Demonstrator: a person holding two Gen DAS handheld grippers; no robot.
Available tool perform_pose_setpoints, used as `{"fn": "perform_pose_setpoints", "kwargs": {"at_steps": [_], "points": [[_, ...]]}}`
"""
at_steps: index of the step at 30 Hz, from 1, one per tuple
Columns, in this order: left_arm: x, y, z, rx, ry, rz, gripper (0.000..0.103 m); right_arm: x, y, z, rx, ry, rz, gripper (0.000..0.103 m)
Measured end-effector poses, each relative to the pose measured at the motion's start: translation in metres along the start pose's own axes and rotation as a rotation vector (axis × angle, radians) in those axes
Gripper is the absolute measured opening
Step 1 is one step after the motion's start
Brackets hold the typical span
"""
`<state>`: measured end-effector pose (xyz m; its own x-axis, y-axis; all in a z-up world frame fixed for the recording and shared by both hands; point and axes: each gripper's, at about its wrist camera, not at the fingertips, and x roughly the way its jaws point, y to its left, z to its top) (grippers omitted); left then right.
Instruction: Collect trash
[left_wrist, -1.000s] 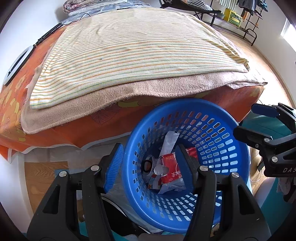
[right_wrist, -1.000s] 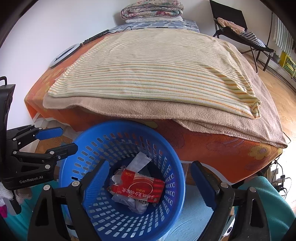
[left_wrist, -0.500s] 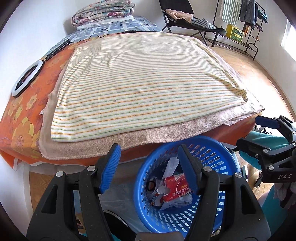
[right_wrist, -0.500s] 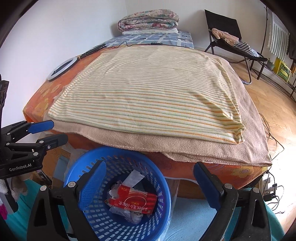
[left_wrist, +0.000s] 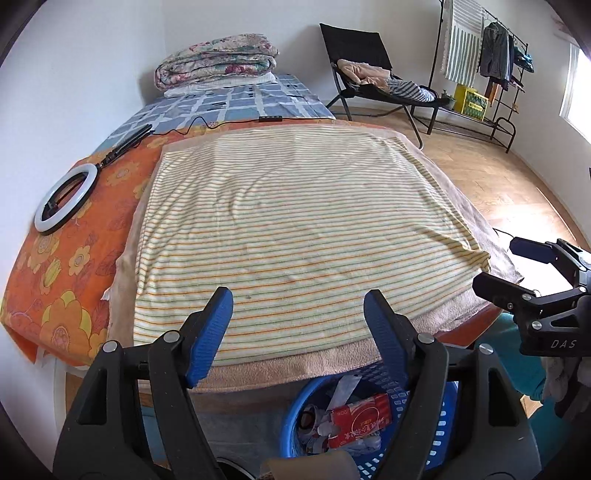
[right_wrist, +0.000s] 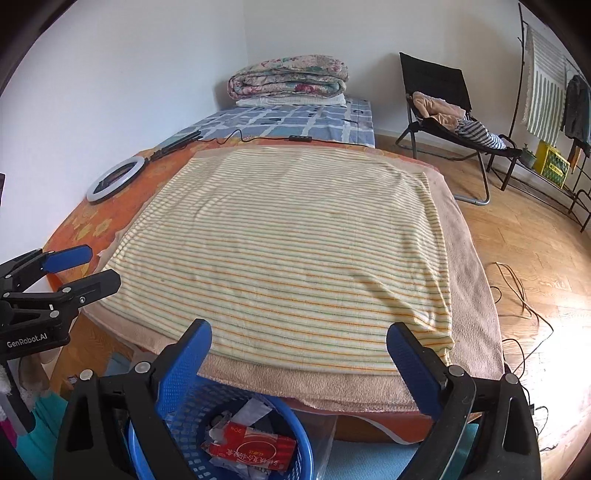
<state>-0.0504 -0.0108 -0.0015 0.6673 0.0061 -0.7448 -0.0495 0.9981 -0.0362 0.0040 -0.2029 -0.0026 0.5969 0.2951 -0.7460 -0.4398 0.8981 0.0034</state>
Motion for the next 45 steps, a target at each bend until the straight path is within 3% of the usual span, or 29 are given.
{"fn": "perform_pose_setpoints", "kwargs": {"at_steps": [14,16,24,27,45], "points": [[0.019,-0.001,0.057,0.016,-0.085,-0.006,0.078,0.024,-0.014,0.054,0.039,-0.087,-0.002,0.097],[0.023,0.0,0.058,0.001,-0.088,-0.02,0.084,0.029,-0.018,0.055,0.051,-0.087,-0.002,0.097],[0.042,-0.008,0.059,0.015,-0.063,-0.031,0.088,0.048,-0.029,0.059,0.11,-0.045,0.03,0.097],[0.047,-0.01,0.059,0.011,-0.056,-0.034,0.096,0.049,-0.031,0.06,0.118,-0.047,0.024,0.097],[0.052,-0.004,0.053,-0.015,-0.03,-0.026,0.101,0.059,-0.03,0.061,0.134,-0.037,-0.001,0.097]]}}
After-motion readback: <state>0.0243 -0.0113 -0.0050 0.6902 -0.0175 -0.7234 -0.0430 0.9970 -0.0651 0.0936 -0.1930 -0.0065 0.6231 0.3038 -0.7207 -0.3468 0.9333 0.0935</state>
